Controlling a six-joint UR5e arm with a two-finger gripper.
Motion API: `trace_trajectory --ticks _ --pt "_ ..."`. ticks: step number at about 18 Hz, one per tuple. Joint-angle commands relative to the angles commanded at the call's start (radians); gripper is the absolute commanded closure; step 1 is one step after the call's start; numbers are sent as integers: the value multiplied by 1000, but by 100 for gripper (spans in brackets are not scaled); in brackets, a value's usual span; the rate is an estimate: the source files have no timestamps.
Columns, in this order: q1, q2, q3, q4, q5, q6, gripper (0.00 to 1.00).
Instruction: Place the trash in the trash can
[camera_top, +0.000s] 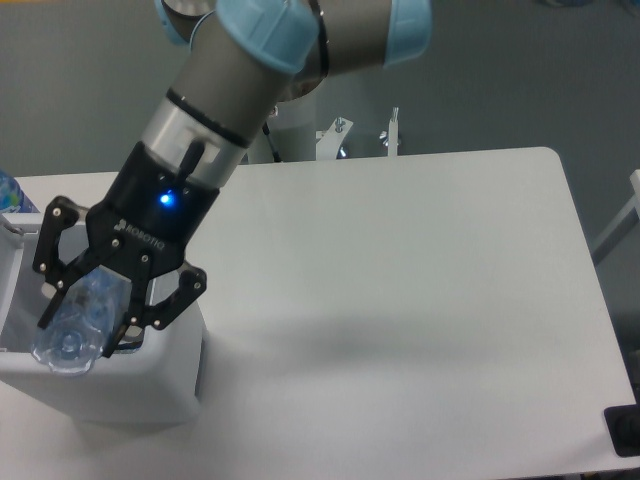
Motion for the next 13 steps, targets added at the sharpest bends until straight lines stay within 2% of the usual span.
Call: trace_trajectory --ticks 3,9,13 --pt "0 3 6 2 2 32 2" --pt "5 15 11 0 0 41 0" --pt "66 15 31 0 2 43 0"
